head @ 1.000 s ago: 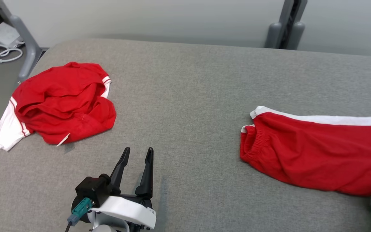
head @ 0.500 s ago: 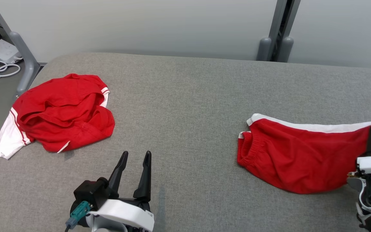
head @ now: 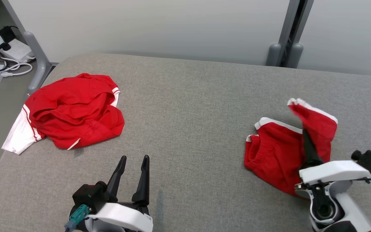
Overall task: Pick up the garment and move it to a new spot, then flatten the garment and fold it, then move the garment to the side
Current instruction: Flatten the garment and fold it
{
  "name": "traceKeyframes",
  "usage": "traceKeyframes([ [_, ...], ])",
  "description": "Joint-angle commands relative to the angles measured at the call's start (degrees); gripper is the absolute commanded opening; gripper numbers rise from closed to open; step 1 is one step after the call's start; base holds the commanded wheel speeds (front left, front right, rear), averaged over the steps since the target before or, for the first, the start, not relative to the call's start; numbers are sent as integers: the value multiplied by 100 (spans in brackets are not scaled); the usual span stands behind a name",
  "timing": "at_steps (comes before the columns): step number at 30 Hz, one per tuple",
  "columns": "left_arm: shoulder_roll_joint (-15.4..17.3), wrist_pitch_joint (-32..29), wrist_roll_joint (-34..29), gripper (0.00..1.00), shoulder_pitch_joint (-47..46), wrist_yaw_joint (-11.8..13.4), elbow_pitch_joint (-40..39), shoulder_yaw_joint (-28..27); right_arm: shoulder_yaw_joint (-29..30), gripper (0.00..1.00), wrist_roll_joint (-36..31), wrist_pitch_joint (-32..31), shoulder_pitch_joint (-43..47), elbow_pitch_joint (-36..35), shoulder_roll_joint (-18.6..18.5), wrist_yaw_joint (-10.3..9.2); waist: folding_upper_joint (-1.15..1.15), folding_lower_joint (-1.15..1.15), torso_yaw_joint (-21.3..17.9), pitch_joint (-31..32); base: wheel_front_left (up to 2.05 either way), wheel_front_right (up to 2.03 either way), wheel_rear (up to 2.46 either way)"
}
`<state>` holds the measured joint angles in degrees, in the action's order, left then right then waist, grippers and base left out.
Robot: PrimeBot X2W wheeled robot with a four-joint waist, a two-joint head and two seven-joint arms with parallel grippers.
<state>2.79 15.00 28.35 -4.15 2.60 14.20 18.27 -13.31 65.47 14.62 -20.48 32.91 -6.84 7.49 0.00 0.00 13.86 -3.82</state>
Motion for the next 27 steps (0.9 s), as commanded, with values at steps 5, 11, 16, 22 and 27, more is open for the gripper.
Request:
traceKeyframes([
  [5,22,26,47,100,16,41,-14,26,-336,0,120,0,-76,216,121,0,0,0,98,-16,0,0,0],
  [11,23,26,52,100,27,48,13,20,-656,0,143,27,-150,473,159,0,0,0,151,-12,0,0,0],
  [16,23,26,55,100,44,57,12,22,-885,0,99,37,-211,623,153,0,0,0,154,-8,0,0,0],
  [22,22,26,71,100,65,67,10,38,-1160,100,140,49,-285,726,171,0,0,0,140,-3,0,0,0],
  [27,23,26,80,100,56,69,20,39,-1483,100,-33,58,-344,544,107,0,0,0,121,-15,0,0,0],
])
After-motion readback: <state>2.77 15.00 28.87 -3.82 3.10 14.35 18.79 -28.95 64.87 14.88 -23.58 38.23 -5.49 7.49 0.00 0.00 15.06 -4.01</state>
